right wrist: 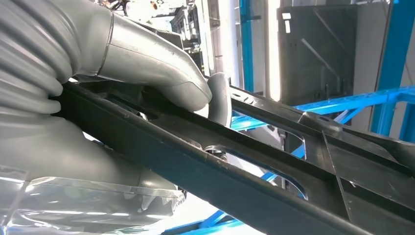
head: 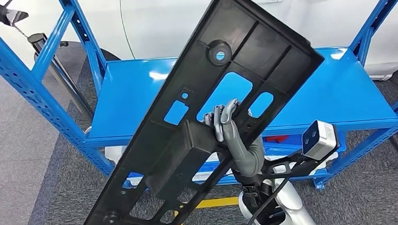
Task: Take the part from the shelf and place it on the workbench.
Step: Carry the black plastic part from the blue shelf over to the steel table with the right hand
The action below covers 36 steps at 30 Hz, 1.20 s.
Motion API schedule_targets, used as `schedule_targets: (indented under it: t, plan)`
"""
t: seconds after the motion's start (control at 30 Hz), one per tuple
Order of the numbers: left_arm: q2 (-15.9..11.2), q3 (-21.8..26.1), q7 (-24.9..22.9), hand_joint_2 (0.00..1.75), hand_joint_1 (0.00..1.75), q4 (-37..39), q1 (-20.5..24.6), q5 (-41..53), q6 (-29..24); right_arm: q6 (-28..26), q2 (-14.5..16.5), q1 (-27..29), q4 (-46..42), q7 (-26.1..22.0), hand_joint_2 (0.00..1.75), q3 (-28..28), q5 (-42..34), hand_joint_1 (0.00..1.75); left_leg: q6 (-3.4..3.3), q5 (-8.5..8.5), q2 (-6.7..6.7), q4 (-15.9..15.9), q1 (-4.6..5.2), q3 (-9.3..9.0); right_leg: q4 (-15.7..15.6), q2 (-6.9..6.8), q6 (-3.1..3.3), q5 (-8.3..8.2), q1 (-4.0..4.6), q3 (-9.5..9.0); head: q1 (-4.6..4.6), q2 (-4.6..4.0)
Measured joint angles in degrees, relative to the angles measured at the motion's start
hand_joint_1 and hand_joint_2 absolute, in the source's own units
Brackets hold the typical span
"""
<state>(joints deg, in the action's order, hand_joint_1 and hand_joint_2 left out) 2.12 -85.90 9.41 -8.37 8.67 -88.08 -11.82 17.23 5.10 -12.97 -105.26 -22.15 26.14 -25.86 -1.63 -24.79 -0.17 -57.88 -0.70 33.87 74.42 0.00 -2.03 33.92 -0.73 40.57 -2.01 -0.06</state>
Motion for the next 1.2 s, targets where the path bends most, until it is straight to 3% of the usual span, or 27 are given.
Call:
schedule_targets:
  t: [0.03, 0.13, 0.17, 0.23, 0.3, 0.33, 0.4, 0.47, 0.5, 0.53, 0.57, 0.63, 0.67, 0.7, 0.8, 0.87, 0.97, 1.0, 1.03, 1.07, 1.13, 1.2]
  plan:
    - [0.0, 0.0, -0.05, 1.75, 0.0, 0.0, 0.02, 0.01, -0.01, 0.0, -0.04, 0.02, 0.08, 0.07, 1.75, -0.1, -0.03, 1.75, 0.05, 0.17, -0.01, -0.11, 0.05, 0.28, -1.23, 0.0, 0.11, -0.87, 0.01, -1.08, 0.0, 0.0]
    - [0.01, 0.0, -0.29, 1.75, 0.0, 0.0, 0.17, 0.02, 0.06, 0.05, -0.09, -0.08, 0.35, 0.13, 1.75, -0.22, -0.2, 1.75, 0.48, 0.53, -0.08, -0.47, 0.21, 0.77, -12.68, -0.01, 0.89, -5.05, 0.22, -7.97, -0.01, -0.01]
    - [0.02, 0.0, -0.37, 1.75, 0.0, 0.0, 0.25, 0.02, 0.11, 0.1, -0.1, -0.14, 0.48, 0.09, 1.75, -0.22, -0.37, 1.75, 0.75, 0.7, -0.09, -0.55, 0.27, 0.92, -15.16, 0.0, 1.16, -5.66, 0.39, -9.25, -0.01, -0.01]
    - [0.02, 0.0, -0.57, 1.75, 0.0, 0.0, 0.36, 0.01, 0.21, 0.28, -0.13, -0.24, 0.86, -0.14, 1.75, -0.23, -0.79, 1.75, 1.44, 1.13, -0.08, -0.51, 0.32, 1.17, -16.3, 0.05, 1.66, -6.06, 0.74, -9.53, -0.01, -0.01]
    - [-0.01, 0.0, -0.78, 1.75, 0.0, 0.01, 0.36, -0.03, 0.24, 0.44, -0.17, -0.36, 1.32, -0.42, 1.75, -0.24, -1.09, 1.75, 2.07, 1.11, -0.11, -0.62, 0.29, 1.4, -16.71, -0.03, 2.34, -6.76, 0.52, -9.29, 0.0, -0.01]
    - [-0.03, 0.0, -0.85, 1.75, 0.0, 0.01, 0.35, -0.05, 0.25, 0.49, -0.17, -0.49, 1.55, -0.54, 1.75, -0.24, -1.18, 1.75, 2.33, 0.1, -0.13, -1.66, 0.26, 1.86, -16.98, -0.13, 2.73, -7.18, 0.36, -9.14, -0.01, 0.0]
    - [-0.09, 0.0, -0.91, 1.75, 0.0, 0.03, 0.31, -0.08, 0.22, 0.62, -0.16, -0.73, 2.03, -0.74, 1.75, -0.24, -1.39, 1.75, 2.75, -4.01, -0.14, -7.16, 0.08, 3.99, -17.26, -0.36, 3.27, -7.94, 0.23, -8.57, -0.02, -0.01]
    - [-0.13, 0.0, -0.96, 1.75, 0.0, 0.04, 0.26, -0.09, 0.21, 0.77, -0.17, -0.78, 2.58, -0.85, 1.75, -0.24, -1.64, 1.75, 3.12, -7.93, -0.13, -14.28, -0.04, 6.33, -17.18, -0.44, 3.42, -8.52, 0.34, -7.7, -0.02, 0.0]
    - [-0.15, 0.0, -0.97, 1.75, 0.0, 0.04, 0.22, -0.09, 0.21, 0.86, -0.17, -0.78, 2.85, -0.87, 1.75, -0.24, -1.75, 1.75, 3.22, -8.57, -0.13, -16.0, -0.05, 6.56, -17.09, -0.47, 3.4, -8.79, 0.38, -7.25, -0.02, 0.0]
    - [-0.17, 0.0, -0.97, 1.75, 0.0, 0.04, 0.2, -0.09, 0.21, 0.96, -0.18, -0.78, 3.09, -0.9, 1.75, -0.24, -1.83, 1.75, 3.24, -8.12, -0.13, -15.38, -0.05, 5.62, -16.97, -0.46, 3.32, -9.04, 0.39, -6.83, -0.02, 0.0]
    - [-0.2, 0.0, -0.97, 1.75, 0.0, 0.04, 0.2, -0.09, 0.21, 1.07, -0.18, -0.79, 3.28, -0.94, 1.75, -0.24, -1.88, 1.75, 3.16, -6.84, -0.13, -12.61, -0.05, 3.59, -16.83, -0.45, 3.2, -9.25, 0.4, -6.47, -0.02, 0.0]
    - [-0.28, 0.0, -0.96, 1.75, 0.0, 0.04, 0.33, -0.09, 0.21, 1.24, -0.17, -0.86, 3.49, -1.02, 1.75, -0.24, -1.93, 1.75, 2.72, -4.31, -0.14, -4.37, 0.06, -1.57, -16.45, -0.43, 2.84, -9.58, 0.5, -5.94, -0.02, -0.01]
    - [-0.31, 0.0, -0.94, 1.75, 0.0, 0.04, 0.41, -0.09, 0.21, 1.31, -0.17, -0.92, 3.56, -1.06, 1.75, -0.24, -1.96, 1.75, 2.4, -3.64, -0.16, -1.53, 0.18, -3.15, -16.31, -0.43, 2.56, -9.75, 0.58, -5.74, -0.02, -0.01]
    - [-0.33, 0.0, -0.93, 1.75, 0.0, 0.04, 0.46, -0.08, 0.21, 1.36, -0.17, -0.99, 3.62, -1.1, 1.75, -0.23, -1.98, 1.75, 2.07, -3.42, -0.19, -0.07, 0.32, -3.81, -16.22, -0.43, 2.25, -9.95, 0.63, -5.57, -0.02, 0.0]
    - [-0.34, 0.0, -1.01, 1.75, 0.0, 0.04, 0.42, -0.02, 0.24, 1.42, -0.2, -1.14, 3.81, -1.2, 1.75, -0.23, -2.04, 1.75, 1.03, -2.6, -0.13, 0.3, 0.39, -3.38, -16.16, -0.33, 1.23, -10.42, 0.56, -5.23, 0.0, 0.0]
    - [-0.35, 0.0, -1.27, 1.75, 0.0, 0.05, 0.52, 0.1, 0.32, 1.41, -0.22, -1.41, 3.88, -1.26, 1.75, -0.25, -2.09, 1.75, 0.25, -1.67, 0.04, 0.64, 0.17, -2.84, -13.54, -0.17, 0.69, -7.95, 0.45, -4.03, 0.0, 0.0]
    - [-0.36, -0.02, -1.65, 1.75, 0.0, 0.07, 0.55, 0.34, 0.43, 1.37, -0.27, -1.73, 4.08, -1.27, 1.75, -0.28, -2.27, 1.75, -0.22, -0.51, 0.17, 0.59, 0.21, -1.25, -2.87, -0.1, 0.18, -1.04, 0.23, -0.23, 0.0, 0.01]
    - [-0.35, -0.02, -1.75, 1.75, 0.0, 0.07, 0.5, 0.43, 0.44, 1.34, -0.31, -1.73, 4.16, -1.23, 1.75, -0.28, -2.38, 1.75, -0.19, -0.2, 0.18, 0.49, 0.24, -0.7, -0.54, -0.09, 0.12, -0.13, 0.21, 0.25, 0.0, 0.0]
    - [-0.35, -0.03, -1.86, 1.75, 0.0, 0.07, 0.46, 0.51, 0.45, 1.33, -0.35, -1.74, 4.21, -1.16, 1.75, -0.28, -2.5, 1.75, -0.14, 0.08, 0.18, 0.34, 0.25, -0.18, -0.33, -0.1, 0.12, -0.34, 0.2, -0.37, 0.0, 0.0]
    - [-0.35, -0.03, -1.94, 1.75, 0.0, 0.07, 0.42, 0.55, 0.45, 1.32, -0.38, -1.77, 4.25, -1.07, 1.75, -0.28, -2.63, 1.75, -0.05, 0.3, 0.16, 0.16, 0.25, 0.27, -2.54, -0.1, 0.21, -1.5, 0.18, -2.2, 0.0, 0.0]
    - [-0.35, -0.05, -2.08, 1.75, 0.0, 0.07, 0.39, 0.6, 0.44, 1.3, -0.4, -1.93, 4.25, -0.91, 1.75, -0.28, -2.85, 1.75, 0.27, 0.65, 0.11, -0.26, 0.27, 0.97, -10.73, -0.09, 0.64, -4.07, 0.26, -7.65, 0.0, -0.01]
    - [-0.34, -0.08, -2.19, 1.75, 0.0, 0.07, 0.38, 0.61, 0.43, 1.28, -0.41, -2.06, 4.2, -0.85, 1.75, -0.29, -2.95, 1.75, 0.85, 1.05, 0.08, -0.5, 0.31, 1.33, -15.85, -0.04, 1.23, -5.19, 0.62, -10.6, -0.01, -0.01]
